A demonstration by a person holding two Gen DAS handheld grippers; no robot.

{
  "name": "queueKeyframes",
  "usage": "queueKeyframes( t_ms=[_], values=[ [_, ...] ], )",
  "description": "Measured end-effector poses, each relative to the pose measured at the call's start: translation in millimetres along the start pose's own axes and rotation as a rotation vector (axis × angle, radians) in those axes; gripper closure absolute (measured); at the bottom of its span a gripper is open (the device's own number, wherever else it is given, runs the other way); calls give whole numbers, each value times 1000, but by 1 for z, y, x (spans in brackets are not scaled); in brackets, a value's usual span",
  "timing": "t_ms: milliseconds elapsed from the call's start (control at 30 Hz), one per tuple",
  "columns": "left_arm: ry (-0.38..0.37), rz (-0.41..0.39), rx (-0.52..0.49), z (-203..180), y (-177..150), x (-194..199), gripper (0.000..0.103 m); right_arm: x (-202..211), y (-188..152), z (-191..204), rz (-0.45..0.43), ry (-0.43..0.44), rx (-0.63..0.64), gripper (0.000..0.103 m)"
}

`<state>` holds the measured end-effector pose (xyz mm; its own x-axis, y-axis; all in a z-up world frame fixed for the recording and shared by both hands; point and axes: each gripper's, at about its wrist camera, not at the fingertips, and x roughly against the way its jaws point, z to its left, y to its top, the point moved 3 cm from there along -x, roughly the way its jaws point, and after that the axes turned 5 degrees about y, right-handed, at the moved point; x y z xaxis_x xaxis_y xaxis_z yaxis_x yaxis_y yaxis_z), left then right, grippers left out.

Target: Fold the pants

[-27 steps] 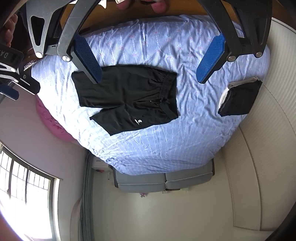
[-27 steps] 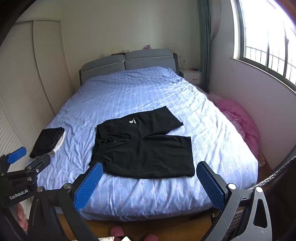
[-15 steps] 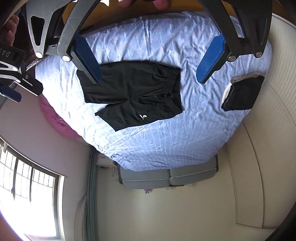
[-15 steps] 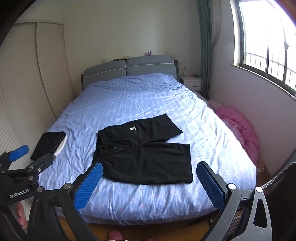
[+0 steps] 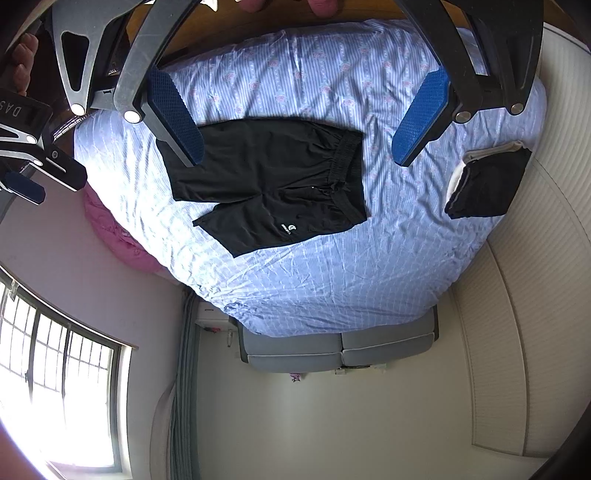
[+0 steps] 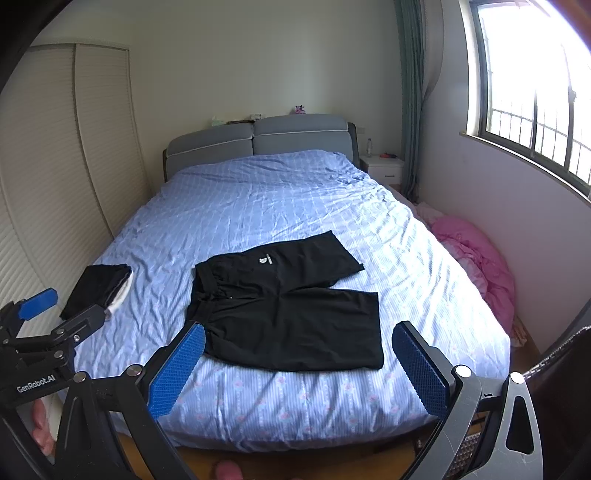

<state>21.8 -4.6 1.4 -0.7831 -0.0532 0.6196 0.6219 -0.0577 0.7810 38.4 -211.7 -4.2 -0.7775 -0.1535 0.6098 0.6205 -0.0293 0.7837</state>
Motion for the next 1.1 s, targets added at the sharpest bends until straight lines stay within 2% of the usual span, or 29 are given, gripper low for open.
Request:
queueKeyframes(
  t_ms=[400, 600, 1100],
  values=[
    [-9, 29, 17, 5, -2, -3, 0, -3, -1, -4, 9, 18, -14, 1],
    [6, 10, -4, 3, 2, 0, 0, -4, 0, -1, 7, 20, -14, 1],
    [-10, 26, -2, -1, 5, -5, 0, -9, -1, -8, 16, 29, -22, 1]
  ],
)
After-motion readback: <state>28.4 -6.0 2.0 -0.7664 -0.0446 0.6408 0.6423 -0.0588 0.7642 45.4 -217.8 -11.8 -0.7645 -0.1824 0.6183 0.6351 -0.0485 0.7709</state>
